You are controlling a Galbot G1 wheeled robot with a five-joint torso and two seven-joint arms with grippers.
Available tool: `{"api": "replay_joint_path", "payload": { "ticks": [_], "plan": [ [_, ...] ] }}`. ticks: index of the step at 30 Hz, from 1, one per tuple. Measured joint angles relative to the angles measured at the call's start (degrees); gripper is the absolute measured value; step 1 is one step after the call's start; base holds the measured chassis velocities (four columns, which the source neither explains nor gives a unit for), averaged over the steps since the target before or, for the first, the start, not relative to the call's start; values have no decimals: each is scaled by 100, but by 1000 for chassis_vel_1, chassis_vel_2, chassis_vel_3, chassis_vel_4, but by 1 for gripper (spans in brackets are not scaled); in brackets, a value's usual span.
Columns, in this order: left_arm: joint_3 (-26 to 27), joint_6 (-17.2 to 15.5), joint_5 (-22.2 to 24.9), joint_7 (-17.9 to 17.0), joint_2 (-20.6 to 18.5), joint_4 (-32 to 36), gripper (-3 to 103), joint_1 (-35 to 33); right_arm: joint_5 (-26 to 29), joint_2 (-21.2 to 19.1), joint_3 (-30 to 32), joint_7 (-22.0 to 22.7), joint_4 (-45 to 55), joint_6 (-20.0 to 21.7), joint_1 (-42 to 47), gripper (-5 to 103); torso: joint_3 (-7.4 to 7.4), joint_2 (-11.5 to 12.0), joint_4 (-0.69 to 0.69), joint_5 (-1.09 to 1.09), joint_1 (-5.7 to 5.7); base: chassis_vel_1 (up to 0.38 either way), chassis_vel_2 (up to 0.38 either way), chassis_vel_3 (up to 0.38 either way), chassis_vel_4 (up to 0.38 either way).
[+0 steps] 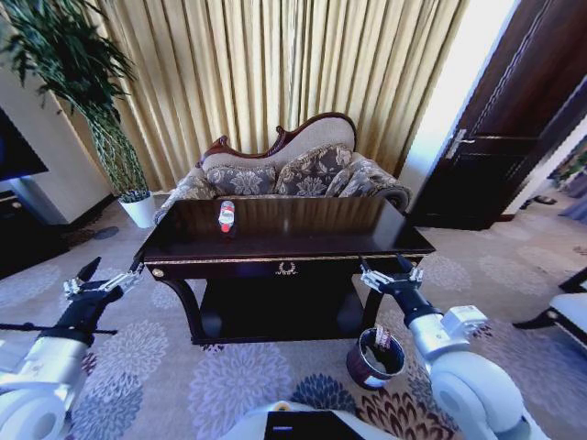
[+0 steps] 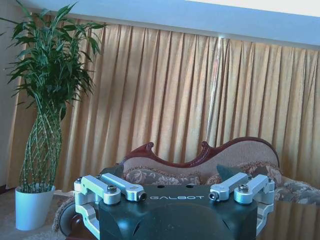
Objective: Move to the front of the table and place the trash on the table into the trash bin.
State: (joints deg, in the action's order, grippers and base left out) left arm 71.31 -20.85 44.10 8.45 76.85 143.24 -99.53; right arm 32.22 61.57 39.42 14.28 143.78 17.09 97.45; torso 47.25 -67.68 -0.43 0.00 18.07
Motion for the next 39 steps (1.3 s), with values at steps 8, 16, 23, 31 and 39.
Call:
{"api": "replay_joint_path", "payload": {
  "ticks": [8,16,23,31,39],
  "plan": [
    [41,-8,1,13,20,0,100,-24,-4,-12,-67,0,-27,-7,-14,100,1,0,0,0,0,-73,60,68,-66],
    [40,-12,-9,72,39,0,100,-36,-37,2,-141,0,-41,-16,-15,100,2,2,0,0,2,-110,109,115,-102],
    [41,-12,-17,103,54,0,100,-41,-62,4,-151,0,-46,-19,-11,100,1,2,0,0,1,-91,88,85,-83],
    [48,-12,-18,105,50,0,100,-45,-72,14,-181,-3,-49,-22,-4,100,1,1,1,-1,1,-66,65,53,-75],
    [44,-13,-23,138,69,0,100,-42,-86,13,-200,-11,-52,-24,3,100,1,1,0,0,1,-92,82,91,-76]
  ]
}}
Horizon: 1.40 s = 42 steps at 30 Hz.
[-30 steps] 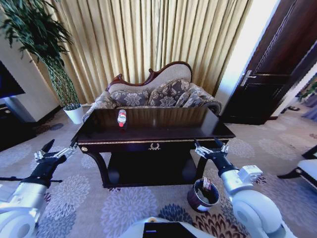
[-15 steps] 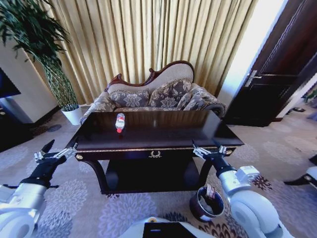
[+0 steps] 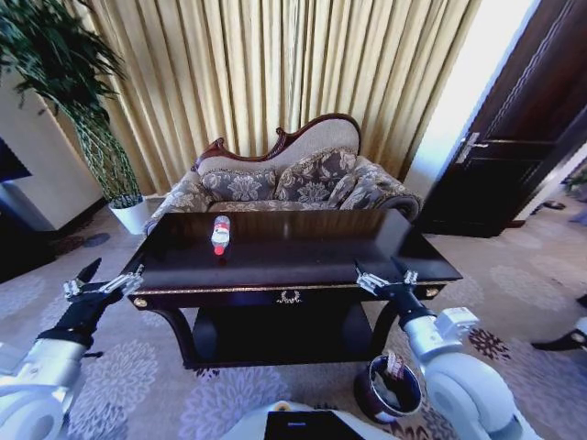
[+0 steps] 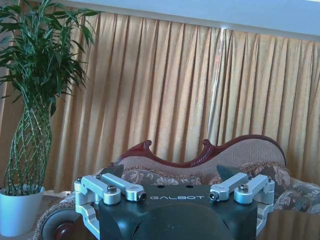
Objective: Move to the front of the table and place the trash on the table into the trash bin.
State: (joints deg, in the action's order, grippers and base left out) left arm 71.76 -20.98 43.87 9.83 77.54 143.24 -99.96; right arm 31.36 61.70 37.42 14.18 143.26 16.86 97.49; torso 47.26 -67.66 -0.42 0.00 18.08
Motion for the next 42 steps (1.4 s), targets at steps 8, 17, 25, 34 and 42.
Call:
{"api": "replay_joint_path", "payload": {
  "ticks": [8,17,25,34,42],
  "plan": [
    [-23,0,-7,1,29,0,100,3,-2,4,-30,-21,0,-1,1,100,0,0,0,0,0,-75,82,76,-77],
    [-113,-35,-11,-231,-91,0,100,107,41,-51,-51,-7,-1,-44,17,100,-1,-1,1,-1,0,-51,59,52,-62],
    [-333,-332,190,-828,-813,-108,100,568,-5,-38,-148,-4,-2,-86,62,100,0,-1,0,-1,0,-4,5,5,-7],
    [-890,-752,1165,-2215,-2205,-850,100,1496,-291,-55,-402,-7,-2,-125,195,100,0,-1,0,-1,0,0,0,0,0],
    [-2126,-855,1299,-2885,-2857,-1515,100,2508,-297,-42,-424,1,-2,-132,235,100,0,-1,-1,-1,0,0,0,0,0]
  ]
}}
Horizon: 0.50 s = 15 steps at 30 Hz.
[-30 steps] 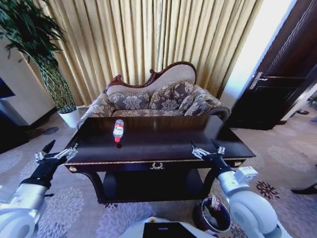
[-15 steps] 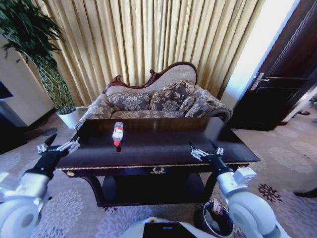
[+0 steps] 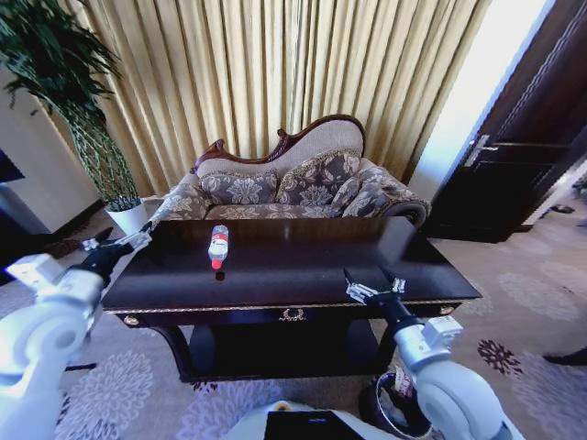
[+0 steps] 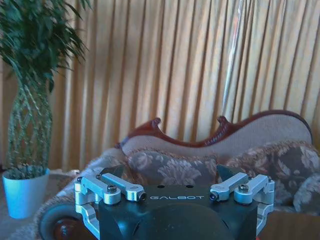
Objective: Move to the front of the table and place the trash on the table into the trash bin.
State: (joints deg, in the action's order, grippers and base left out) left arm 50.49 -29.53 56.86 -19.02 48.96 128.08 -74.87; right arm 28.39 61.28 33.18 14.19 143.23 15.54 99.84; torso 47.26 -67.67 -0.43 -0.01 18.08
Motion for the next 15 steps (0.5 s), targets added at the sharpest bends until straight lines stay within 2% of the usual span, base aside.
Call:
{"api": "replay_joint_path", "payload": {
  "ticks": [1,4,5,8,9,11,15],
  "plan": [
    [0,0,0,0,0,0,100,0,0,0,0,0,0,0,0,100,0,0,0,0,0,0,0,0,0],
    [-538,-175,44,-279,-28,-48,100,305,2,10,31,10,0,-9,25,100,0,0,0,0,0,0,0,0,0],
    [-538,-175,44,-279,-28,-48,100,305,2,10,31,10,0,-9,25,100,0,0,0,0,0,0,0,0,0],
    [-1245,-244,67,-668,-57,-171,100,605,-5,18,-21,12,-75,-57,-27,100,0,0,2,2,0,0,0,0,0],
    [-1245,-244,67,-668,-57,-171,100,605,-5,18,-21,12,-75,-57,-27,100,0,0,2,2,0,0,0,0,0],
    [-1720,-247,69,-905,-77,-347,100,894,-12,26,-64,12,-132,-67,-62,100,0,0,0,1,0,0,0,0,0],
    [-2103,-246,68,-976,-81,-590,100,1215,-14,29,-68,12,-182,-79,-84,100,0,0,1,-1,0,0,0,0,0]
  ]
}}
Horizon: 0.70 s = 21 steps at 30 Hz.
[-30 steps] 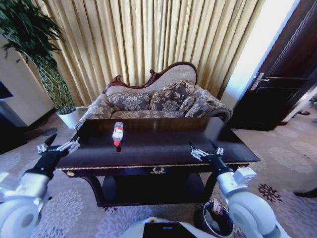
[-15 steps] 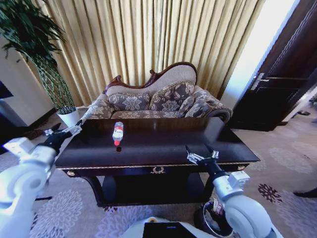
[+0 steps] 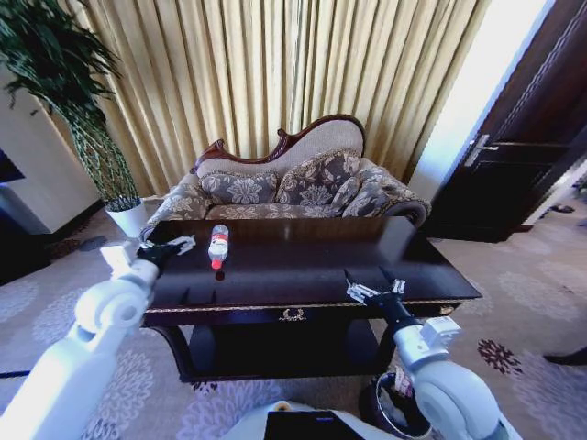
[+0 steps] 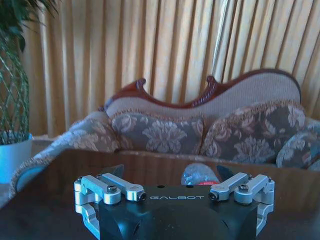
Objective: Move to the front of the table and place the trash on the table into the trash bin.
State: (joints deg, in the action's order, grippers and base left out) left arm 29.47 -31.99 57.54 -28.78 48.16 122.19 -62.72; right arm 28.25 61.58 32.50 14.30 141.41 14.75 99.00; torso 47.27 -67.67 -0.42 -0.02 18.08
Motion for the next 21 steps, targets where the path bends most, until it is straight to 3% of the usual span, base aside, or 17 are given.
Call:
{"api": "replay_joint_path", "payload": {
  "ticks": [5,7,13,21],
  "plan": [
    [-861,2,80,-78,75,-505,100,835,-4,7,-2,0,-119,-22,-59,100,0,0,-1,2,0,0,0,0,0],
    [-917,2,104,-98,87,-522,100,887,-4,7,-2,1,-125,-22,-63,100,0,0,-2,2,0,0,0,0,0],
    [-1735,-48,371,-485,260,-616,100,1310,58,-24,80,16,-183,-27,-127,100,-1,0,0,2,0,0,0,0,0],
    [-1976,-178,376,-747,298,-496,100,1272,275,-59,106,60,-236,-27,-289,100,0,0,0,2,0,0,0,0,0]
  ]
}}
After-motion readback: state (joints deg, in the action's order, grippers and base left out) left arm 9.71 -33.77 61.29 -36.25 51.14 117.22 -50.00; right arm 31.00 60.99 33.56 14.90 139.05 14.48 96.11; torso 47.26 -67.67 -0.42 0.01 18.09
